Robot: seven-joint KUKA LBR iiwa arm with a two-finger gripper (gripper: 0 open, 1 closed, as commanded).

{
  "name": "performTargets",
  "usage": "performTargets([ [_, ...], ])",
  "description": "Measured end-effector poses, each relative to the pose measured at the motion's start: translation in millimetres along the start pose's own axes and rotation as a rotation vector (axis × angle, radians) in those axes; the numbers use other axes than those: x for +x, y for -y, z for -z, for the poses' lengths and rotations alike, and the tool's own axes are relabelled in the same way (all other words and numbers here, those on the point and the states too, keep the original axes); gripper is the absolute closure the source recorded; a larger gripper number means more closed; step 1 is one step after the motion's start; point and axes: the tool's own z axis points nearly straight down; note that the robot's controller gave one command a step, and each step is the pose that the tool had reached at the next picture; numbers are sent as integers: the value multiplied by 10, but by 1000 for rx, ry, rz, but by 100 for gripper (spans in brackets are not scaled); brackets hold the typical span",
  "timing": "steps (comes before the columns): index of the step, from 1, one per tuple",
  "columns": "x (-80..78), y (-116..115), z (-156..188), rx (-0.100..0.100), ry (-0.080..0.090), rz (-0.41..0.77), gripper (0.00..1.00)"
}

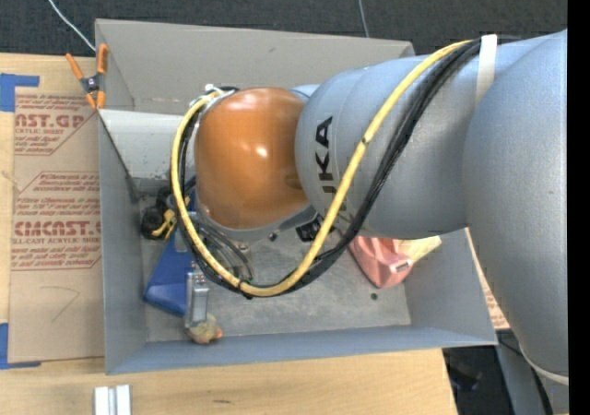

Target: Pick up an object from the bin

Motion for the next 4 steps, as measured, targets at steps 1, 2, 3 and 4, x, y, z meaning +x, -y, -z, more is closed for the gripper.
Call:
performTargets([
  [1,-19,17,46,-2,7,-4,0],
  [2,-144,201,-1064,-1,4,286,100],
  [3,-190,230,-1274,-5,10,342,0],
  [4,-163,236,-1283,-2,-1,343,100],
])
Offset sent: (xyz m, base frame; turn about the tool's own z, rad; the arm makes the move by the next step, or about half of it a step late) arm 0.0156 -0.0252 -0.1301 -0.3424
